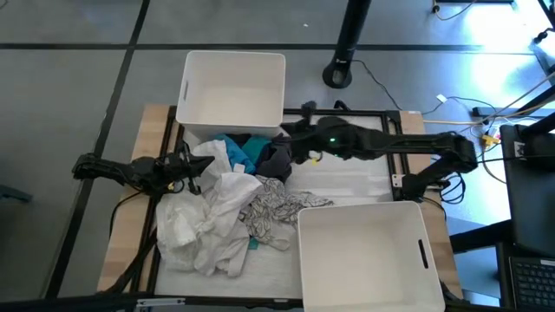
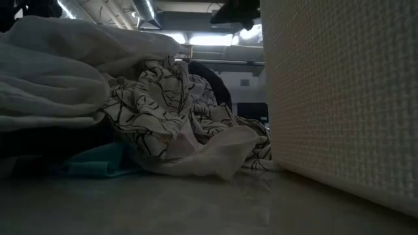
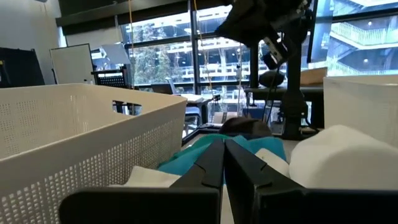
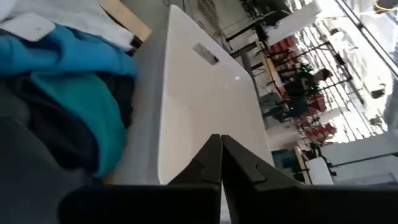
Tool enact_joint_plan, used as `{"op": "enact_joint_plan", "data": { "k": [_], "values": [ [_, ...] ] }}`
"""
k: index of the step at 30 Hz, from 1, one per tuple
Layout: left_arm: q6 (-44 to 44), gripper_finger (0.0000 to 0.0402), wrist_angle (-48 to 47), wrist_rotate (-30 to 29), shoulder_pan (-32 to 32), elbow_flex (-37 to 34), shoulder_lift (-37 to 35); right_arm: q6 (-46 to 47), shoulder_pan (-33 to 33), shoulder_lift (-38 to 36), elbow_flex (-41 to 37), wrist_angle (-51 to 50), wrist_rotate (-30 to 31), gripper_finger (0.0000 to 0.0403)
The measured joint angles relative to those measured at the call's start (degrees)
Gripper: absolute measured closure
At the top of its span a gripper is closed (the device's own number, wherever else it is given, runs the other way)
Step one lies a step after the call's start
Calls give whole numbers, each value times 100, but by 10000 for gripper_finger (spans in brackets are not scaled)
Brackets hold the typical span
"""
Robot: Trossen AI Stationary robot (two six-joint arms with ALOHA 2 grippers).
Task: Sort clothes
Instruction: Put the black shorts into the top white laundry organizer
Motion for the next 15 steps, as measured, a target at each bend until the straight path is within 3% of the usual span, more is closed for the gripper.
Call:
{"op": "enact_joint_plan", "data": {
  "k": [3, 9, 15],
  "values": [
    [-40, 398, -1, 0, 0, 0, 0, 0, 2, 324, 164, -193, -375, 354],
    [-56, 398, 12, 1, 0, 0, -2, 101, 2, 788, 462, -993, -1551, 234],
    [-27, 398, 31, 0, 0, 0, 0, 180, 2, 1141, 571, -1414, -1827, 134]
  ]
}}
